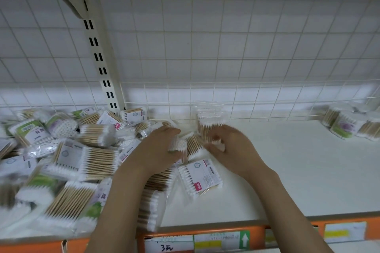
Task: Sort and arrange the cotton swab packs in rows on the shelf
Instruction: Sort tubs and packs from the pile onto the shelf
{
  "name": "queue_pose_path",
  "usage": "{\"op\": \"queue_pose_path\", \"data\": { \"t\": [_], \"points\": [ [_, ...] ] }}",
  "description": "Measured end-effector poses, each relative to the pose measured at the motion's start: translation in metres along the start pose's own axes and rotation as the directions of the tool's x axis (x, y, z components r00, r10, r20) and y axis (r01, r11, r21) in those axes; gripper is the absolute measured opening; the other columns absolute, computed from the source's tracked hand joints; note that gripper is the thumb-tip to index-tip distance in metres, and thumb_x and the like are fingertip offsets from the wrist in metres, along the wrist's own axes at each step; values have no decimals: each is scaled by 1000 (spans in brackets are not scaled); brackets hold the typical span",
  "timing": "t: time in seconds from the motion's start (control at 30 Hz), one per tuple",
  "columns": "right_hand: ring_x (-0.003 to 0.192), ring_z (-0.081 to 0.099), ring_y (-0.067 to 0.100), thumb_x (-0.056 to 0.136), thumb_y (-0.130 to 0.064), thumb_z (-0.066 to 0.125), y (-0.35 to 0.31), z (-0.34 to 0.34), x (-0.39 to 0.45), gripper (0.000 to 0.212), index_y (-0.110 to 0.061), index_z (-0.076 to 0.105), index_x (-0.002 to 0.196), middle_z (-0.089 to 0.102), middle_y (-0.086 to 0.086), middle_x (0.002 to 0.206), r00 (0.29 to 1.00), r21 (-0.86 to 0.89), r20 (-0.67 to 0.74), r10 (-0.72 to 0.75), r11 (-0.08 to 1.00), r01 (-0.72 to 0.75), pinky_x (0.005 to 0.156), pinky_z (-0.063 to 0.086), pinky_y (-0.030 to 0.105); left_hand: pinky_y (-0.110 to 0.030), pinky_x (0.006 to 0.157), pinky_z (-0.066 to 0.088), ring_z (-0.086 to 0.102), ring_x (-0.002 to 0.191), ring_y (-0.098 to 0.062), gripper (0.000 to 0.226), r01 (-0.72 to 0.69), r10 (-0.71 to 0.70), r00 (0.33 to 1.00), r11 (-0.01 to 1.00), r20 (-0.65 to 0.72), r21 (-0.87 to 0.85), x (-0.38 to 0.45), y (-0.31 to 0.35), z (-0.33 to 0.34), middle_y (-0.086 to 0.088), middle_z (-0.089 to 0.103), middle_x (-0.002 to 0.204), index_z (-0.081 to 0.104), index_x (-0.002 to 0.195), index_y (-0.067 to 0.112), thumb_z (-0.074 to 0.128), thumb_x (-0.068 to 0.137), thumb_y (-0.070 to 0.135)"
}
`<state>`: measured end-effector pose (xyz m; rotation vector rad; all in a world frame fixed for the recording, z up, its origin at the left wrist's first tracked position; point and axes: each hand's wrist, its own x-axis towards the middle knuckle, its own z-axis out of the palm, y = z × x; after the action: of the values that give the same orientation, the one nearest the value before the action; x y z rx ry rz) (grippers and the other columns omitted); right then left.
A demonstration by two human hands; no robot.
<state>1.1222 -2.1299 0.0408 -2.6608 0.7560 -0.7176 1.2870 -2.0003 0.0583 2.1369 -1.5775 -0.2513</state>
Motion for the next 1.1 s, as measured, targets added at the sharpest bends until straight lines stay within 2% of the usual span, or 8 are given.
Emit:
{"op": "queue_pose_path", "data": {
  "t": [0.13,0.27,0.4,0.6,0.73,0.9,1.0,1.1],
  "points": [
    [97,47,0,78,-53,64,-2,6,-15,49,-32,54,122,48,-19,110,954,154,299,37,984,-87,84,40,17,-20,102,24,31,132,-12,60,-29,30,998,999,-57,19,-5,0,2,4,38,143,36,140,21,62,86,26],
    [104,44,-13,72,-45,74,-2,3,-21,52,-36,56,119,44,-27,115,879,302,476,-17,942,-145,80,40,4,-19,98,27,37,128,-13,60,-42,44,993,999,-113,26,-9,0,4,3,42,138,40,138,20,64,84,26],
    [104,46,-5,68,-43,78,-3,2,-25,70,-29,48,130,36,-21,119,839,285,543,48,928,-238,83,49,17,-16,90,29,41,122,-12,59,-44,48,983,999,-179,24,-12,0,7,5,44,133,43,135,24,66,81,27],
    [84,50,3,65,-36,81,-4,-5,-36,46,-35,53,101,35,-12,102,865,280,486,128,915,-292,62,48,11,-16,87,31,48,108,-9,54,-88,78,946,996,-313,-20,-16,3,11,10,43,122,51,130,23,69,79,29],
    [68,47,6,67,-23,76,0,-19,-47,36,-27,46,86,47,-7,90,915,337,379,140,900,-278,53,44,21,-17,81,31,39,86,10,51,-118,73,899,990,-432,-77,-12,14,14,7,40,114,56,124,24,70,76,35],
    [99,52,15,75,-24,71,12,-38,-50,48,-34,55,119,62,-12,108,950,139,236,206,960,-243,88,43,32,-15,74,32,36,88,7,48,-106,28,883,984,-469,-143,-9,29,19,7,36,110,61,116,28,68,71,43],
    [104,46,15,78,-25,68,19,-46,-49,32,-35,62,108,63,-18,103,968,19,82,236,971,-238,92,35,32,-22,77,34,43,90,-2,48,-68,-2,891,988,-453,-138,-7,35,22,8,36,110,61,115,29,67,71,47],
    [93,54,12,76,-18,69,29,-49,-45,23,-28,58,93,58,-22,85,964,182,-3,266,948,-261,82,41,20,-24,76,36,46,86,-5,49,-26,-33,901,991,-433,-130,-5,36,23,8,36,111,60,116,29,68,71,46]
  ]
}}
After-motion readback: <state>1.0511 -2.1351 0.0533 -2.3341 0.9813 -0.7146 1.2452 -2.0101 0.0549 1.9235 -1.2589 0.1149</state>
